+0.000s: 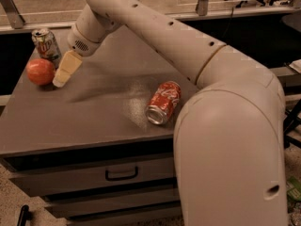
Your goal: Move apple near 7up can
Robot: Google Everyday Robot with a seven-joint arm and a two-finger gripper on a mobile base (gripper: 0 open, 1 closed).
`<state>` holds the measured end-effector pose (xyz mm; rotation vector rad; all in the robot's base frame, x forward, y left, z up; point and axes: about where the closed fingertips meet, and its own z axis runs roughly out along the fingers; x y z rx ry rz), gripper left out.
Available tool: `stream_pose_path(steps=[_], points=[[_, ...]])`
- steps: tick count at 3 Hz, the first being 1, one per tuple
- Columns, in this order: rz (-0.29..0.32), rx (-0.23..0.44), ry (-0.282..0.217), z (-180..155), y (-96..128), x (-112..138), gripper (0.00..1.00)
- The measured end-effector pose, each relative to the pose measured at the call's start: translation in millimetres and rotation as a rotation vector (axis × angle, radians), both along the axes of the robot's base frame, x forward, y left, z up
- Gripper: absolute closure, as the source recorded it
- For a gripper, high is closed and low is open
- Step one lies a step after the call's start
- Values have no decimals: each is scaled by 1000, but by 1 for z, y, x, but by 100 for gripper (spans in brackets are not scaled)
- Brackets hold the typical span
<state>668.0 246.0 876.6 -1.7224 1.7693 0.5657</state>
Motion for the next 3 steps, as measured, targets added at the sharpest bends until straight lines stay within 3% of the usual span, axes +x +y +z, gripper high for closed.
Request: stream_pose_path(steps=[1, 2, 3], points=[[-31, -28, 1, 8, -22, -5, 0], [-95, -56, -29, 36, -65, -12, 0], [-95, -56, -29, 36, -65, -12, 0]])
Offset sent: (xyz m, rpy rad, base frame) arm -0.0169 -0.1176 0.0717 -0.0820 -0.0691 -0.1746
